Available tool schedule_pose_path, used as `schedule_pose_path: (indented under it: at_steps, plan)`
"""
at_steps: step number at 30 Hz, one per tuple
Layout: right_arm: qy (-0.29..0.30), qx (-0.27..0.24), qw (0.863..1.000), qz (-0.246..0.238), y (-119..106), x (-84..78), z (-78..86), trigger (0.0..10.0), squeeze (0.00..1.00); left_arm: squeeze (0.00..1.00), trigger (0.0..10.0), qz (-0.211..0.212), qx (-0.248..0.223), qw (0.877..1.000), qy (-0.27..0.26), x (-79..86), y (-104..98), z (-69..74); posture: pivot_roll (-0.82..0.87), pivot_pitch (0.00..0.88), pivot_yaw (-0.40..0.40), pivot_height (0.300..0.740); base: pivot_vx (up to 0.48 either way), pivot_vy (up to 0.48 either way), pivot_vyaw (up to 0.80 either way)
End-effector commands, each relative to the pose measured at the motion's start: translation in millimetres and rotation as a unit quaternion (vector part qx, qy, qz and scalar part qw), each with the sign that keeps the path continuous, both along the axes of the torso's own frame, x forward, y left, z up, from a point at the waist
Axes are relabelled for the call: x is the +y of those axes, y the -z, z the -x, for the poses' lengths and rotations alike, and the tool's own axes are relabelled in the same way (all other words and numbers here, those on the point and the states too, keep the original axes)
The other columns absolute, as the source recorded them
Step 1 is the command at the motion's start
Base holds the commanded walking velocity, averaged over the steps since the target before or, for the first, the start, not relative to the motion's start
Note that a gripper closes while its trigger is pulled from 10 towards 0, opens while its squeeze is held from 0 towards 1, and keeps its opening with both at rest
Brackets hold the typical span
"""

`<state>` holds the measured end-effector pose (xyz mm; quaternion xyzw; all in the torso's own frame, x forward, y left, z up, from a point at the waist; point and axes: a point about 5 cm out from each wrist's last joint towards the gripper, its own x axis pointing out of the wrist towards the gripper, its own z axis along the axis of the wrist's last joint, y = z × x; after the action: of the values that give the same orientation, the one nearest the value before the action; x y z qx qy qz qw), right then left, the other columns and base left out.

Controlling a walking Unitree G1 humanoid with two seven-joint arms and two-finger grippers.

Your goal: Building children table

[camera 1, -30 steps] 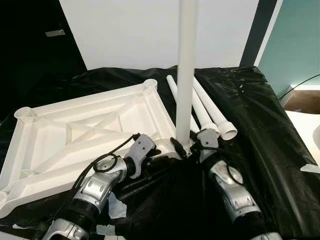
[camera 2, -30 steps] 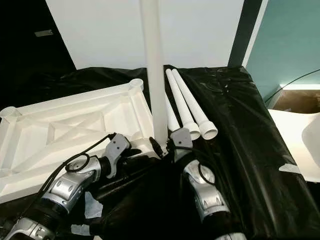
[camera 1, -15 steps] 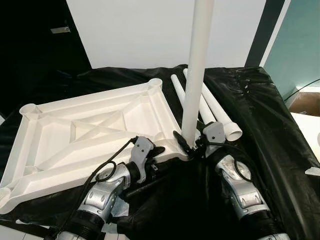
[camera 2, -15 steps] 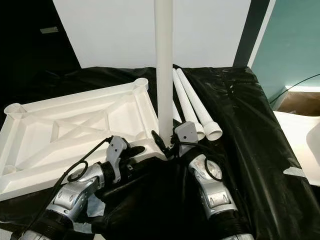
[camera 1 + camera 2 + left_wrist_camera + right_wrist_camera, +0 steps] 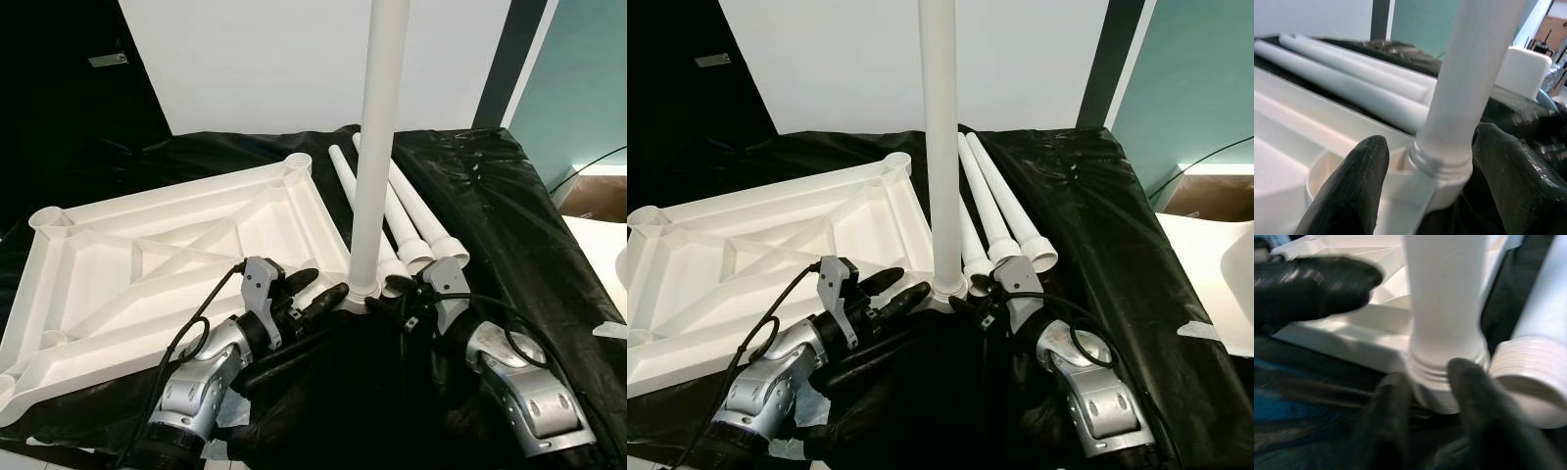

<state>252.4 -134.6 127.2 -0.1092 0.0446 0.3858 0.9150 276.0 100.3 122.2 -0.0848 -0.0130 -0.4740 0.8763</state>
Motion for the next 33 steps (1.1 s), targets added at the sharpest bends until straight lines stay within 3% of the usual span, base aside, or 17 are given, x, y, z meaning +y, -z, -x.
schedule_pose_path:
  at_steps: [1, 5, 11, 14, 17, 21, 25, 27, 31, 33]
  plan:
    - [-0.028, 0.012, 1.000, -0.007, -0.5, 6.2, 3.1, 0.0, 0.00, 0.00, 10.0, -0.006, -0.004, 1.000, 0.006, 1.8, 1.7, -0.2, -0.01, 0.000, 0.059, 0.740, 0.000, 0.000, 0.00]
    - [-0.075, 0.046, 0.996, 0.009, 3.9, 15.8, -2.7, 0.0, 0.00, 0.00, 10.0, 0.002, -0.007, 1.000, -0.018, 6.3, -2.0, -2.8, 0.02, 0.000, 0.051, 0.740, 0.000, 0.000, 0.00]
    - [-0.091, 0.065, 0.993, 0.023, 8.5, 19.8, -10.3, 0.0, 0.00, 0.00, 10.0, 0.010, -0.015, 0.999, -0.033, 9.6, -6.1, -5.0, 0.02, 0.000, 0.048, 0.740, 0.000, 0.000, 0.00]
    - [-0.108, 0.103, 0.988, 0.048, 21.1, 27.6, -29.2, 0.0, 0.00, 0.00, 10.0, 0.020, -0.026, 0.998, -0.059, 14.9, -10.5, -8.1, 0.05, 0.000, 0.033, 0.740, 0.000, 0.000, 0.00]
    - [-0.107, 0.109, 0.986, 0.071, 27.1, 30.4, -42.6, 0.0, 0.00, 0.00, 10.0, 0.021, -0.028, 0.997, -0.069, 17.0, -10.7, -8.3, 0.07, 0.000, 0.023, 0.740, 0.000, 0.000, 0.00]
    - [-0.099, 0.109, 0.985, 0.089, 30.2, 30.4, -54.2, 0.0, 0.00, 0.00, 10.0, 0.021, -0.029, 0.996, -0.075, 17.5, -10.6, -8.4, 0.08, 0.000, 0.018, 0.740, 0.000, 0.000, 0.00]
    - [-0.062, 0.068, 0.989, 0.114, 21.1, 35.8, -83.7, 0.0, 0.00, 0.00, 10.0, 0.024, -0.031, 0.996, -0.082, 16.9, -10.9, -8.8, 0.08, 0.000, 0.018, 0.740, 0.000, 0.000, 0.00]
    - [-0.062, 0.068, 0.989, 0.114, 21.1, 35.8, -83.7, 0.0, 0.00, 0.00, 10.0, 0.024, -0.031, 0.996, -0.082, 16.9, -10.9, -8.8, 0.08, 0.000, 0.018, 0.740, 0.000, 0.000, 0.00]
    - [-0.016, 0.029, 0.992, 0.122, 10.5, 42.9, -103.6, 0.0, 0.00, 0.00, 10.0, 0.025, -0.032, 0.996, -0.085, 15.7, -11.3, -9.2, 0.09, 0.000, 0.014, 0.740, 0.000, 0.000, 0.00]
    - [-0.016, 0.029, 0.992, 0.122, 10.5, 42.9, -103.6, 0.0, 0.00, 0.00, 10.0, 0.025, -0.032, 0.996, -0.085, 15.7, -11.3, -9.2, 0.09, 0.000, 0.014, 0.740, 0.000, 0.000, 0.00]
